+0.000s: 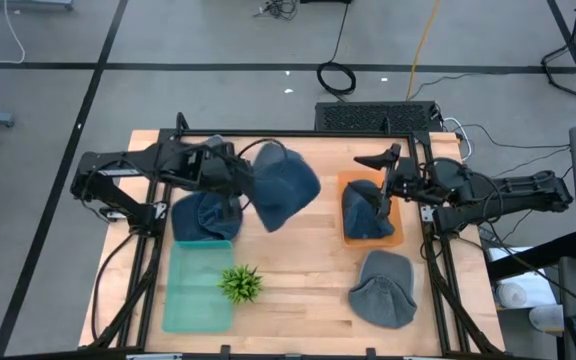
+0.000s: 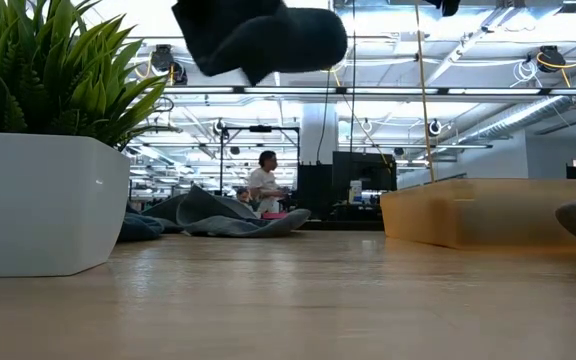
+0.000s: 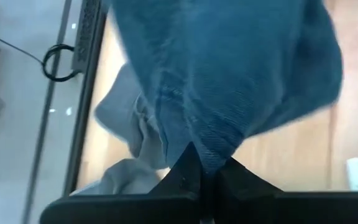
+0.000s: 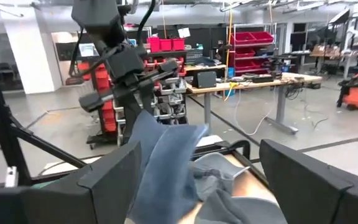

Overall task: Pick & Place hat
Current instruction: Put the right blue cap into the orange bin

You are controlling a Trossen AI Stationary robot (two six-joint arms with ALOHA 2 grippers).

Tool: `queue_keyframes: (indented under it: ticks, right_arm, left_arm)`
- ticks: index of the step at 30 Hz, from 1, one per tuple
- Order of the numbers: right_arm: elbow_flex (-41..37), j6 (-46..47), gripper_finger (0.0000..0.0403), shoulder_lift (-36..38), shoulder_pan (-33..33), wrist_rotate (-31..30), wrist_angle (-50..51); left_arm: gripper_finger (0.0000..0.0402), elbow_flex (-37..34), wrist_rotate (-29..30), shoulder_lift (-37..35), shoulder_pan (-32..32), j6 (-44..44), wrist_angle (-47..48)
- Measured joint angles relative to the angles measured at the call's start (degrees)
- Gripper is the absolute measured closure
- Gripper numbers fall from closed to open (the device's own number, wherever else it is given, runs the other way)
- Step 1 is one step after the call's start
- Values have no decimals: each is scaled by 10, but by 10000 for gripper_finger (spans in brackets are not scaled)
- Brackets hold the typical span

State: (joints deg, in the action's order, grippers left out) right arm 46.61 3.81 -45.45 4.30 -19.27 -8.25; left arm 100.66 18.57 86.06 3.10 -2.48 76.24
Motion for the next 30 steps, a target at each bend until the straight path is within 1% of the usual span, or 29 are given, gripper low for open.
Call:
queue_keyframes:
  ticks: [5, 11, 14, 18, 23, 26, 30]
  right_arm:
    - [-22, 44, 89, -4, -1, -3, -7]
    - [-72, 96, 80, -20, -3, -3, -16]
    - [-109, 121, 70, -31, -3, -2, -64]
    - [-163, 125, 61, -42, -3, -2, -157]
    - [-216, 117, 63, -42, -3, -2, -251]
    - [-234, 117, 69, -42, -3, -3, -278]
    - [-245, 125, 75, -42, -3, -4, -282]
  left_arm:
    - [396, 0, 19, 0, 2, 11, 14]
    - [396, 0, 54, 0, 1, 31, -9]
    - [396, 0, 73, 0, -1, 45, -22]
    - [396, 0, 88, 0, -4, 63, -50]
    - [396, 0, 120, 0, -9, 75, -90]
    - [396, 0, 145, 0, -9, 87, -114]
    - [396, 0, 175, 7, -9, 117, -151]
